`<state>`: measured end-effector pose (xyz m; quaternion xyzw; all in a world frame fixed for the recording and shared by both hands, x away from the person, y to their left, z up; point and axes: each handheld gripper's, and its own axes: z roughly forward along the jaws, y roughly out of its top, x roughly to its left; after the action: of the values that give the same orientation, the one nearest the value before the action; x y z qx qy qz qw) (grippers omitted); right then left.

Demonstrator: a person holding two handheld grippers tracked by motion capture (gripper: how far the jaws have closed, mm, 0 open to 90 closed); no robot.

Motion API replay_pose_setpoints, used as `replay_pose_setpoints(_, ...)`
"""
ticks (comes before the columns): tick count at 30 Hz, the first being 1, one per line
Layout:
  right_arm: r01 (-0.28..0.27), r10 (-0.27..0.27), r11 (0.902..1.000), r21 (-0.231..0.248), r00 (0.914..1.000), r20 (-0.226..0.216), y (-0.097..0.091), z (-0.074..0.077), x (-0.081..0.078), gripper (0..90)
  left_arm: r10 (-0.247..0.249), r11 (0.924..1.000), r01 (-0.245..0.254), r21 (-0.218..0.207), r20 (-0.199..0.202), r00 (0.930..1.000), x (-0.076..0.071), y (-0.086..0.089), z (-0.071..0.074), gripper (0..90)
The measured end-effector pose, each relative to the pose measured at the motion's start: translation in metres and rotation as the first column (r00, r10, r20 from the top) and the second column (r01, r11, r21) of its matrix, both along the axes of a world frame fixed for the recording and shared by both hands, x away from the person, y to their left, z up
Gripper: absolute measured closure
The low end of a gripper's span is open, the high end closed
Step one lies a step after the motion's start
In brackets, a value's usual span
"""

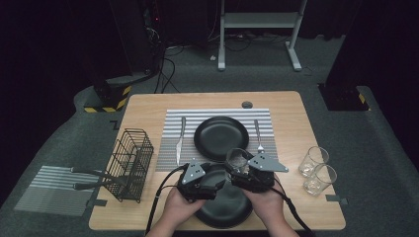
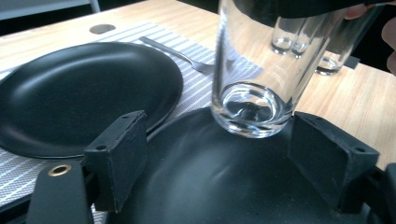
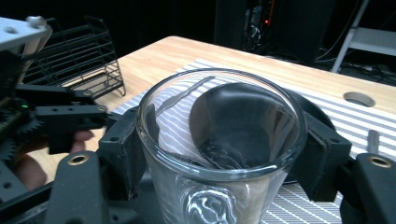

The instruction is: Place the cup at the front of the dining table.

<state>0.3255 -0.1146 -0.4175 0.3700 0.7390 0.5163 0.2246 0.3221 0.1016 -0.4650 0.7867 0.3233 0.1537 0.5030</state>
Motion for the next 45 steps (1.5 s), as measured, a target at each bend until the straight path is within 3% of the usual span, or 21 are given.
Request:
replay_pose_setpoints(4,-0.020,0.020,0.9998,0.005,0.9998,-0.005,0.007,-0.003,-0.002,28.6,-0.009,0.9999,0.009,-0.013,-0.002,1.0000,-0.002,-0.004,0.000,19.5)
replay_pose_setpoints(10,-0.038,0.038,0.9990,0.022,0.9991,-0.019,0.016,-0.003,-0.004,28.6,-0.032,0.9971,0.030,-0.070,-0.015,0.9994,-0.001,-0.005,0.001,19.5)
replay_pose_setpoints(13,-0.047,0.047,0.9989,0.006,0.9983,-0.035,0.019,-0.003,-0.006,28.6,-0.030,0.9972,0.029,-0.068,-0.012,0.9995,-0.001,-0.004,0.001,19.5)
replay_pose_setpoints(18,-0.062,0.062,0.9980,0.007,0.9979,-0.019,0.024,-0.001,-0.008,28.6,-0.053,0.9969,0.053,-0.059,0.010,0.9986,0.002,-0.002,0.003,19.4)
replay_pose_setpoints(21,-0.070,0.071,0.9974,0.018,0.9971,-0.029,0.027,-0.001,-0.009,28.6,-0.044,0.9953,0.043,-0.087,-0.007,0.9990,-0.001,-0.005,0.003,19.5)
replay_pose_setpoints(23,-0.078,0.078,0.9968,0.018,0.9966,-0.026,0.028,-0.001,-0.008,28.6,-0.070,0.9958,0.071,-0.058,0.024,0.9973,0.001,-0.004,0.004,19.6)
replay_pose_setpoints(27,-0.085,0.086,0.9963,0.014,0.9957,-0.035,0.031,-0.002,-0.009,28.5,-0.079,0.9939,0.079,-0.078,0.006,0.9969,0.003,-0.004,0.002,22.4)
replay_pose_setpoints(28,-0.084,0.085,0.9963,0.018,0.9958,-0.034,0.031,-0.003,-0.008,28.6,-0.068,0.9927,0.066,-0.101,-0.019,0.9975,0.001,-0.005,0.001,22.7)
replay_pose_setpoints(31,-0.086,0.087,0.9961,0.020,0.9951,-0.047,0.031,-0.005,-0.007,28.6,-0.068,0.9929,0.066,-0.098,-0.015,0.9975,0.003,-0.005,-0.001,23.4)
replay_pose_setpoints(32,-0.083,0.084,0.9962,0.026,0.9949,-0.055,0.032,-0.006,-0.007,28.5,-0.081,0.9937,0.081,-0.077,0.002,0.9967,0.005,-0.005,-0.001,23.6)
replay_pose_setpoints(41,-0.096,0.097,0.9951,0.027,0.9925,-0.074,0.031,-0.009,-0.007,28.5,-0.061,0.9949,0.060,-0.081,-0.008,0.9981,0.003,-0.008,-0.002,26.1)
replay_pose_setpoints(45,-0.096,0.099,0.9949,0.030,0.9912,-0.089,0.032,-0.010,-0.008,28.5,-0.068,0.9951,0.068,-0.072,0.012,0.9976,0.005,-0.006,-0.001,26.9)
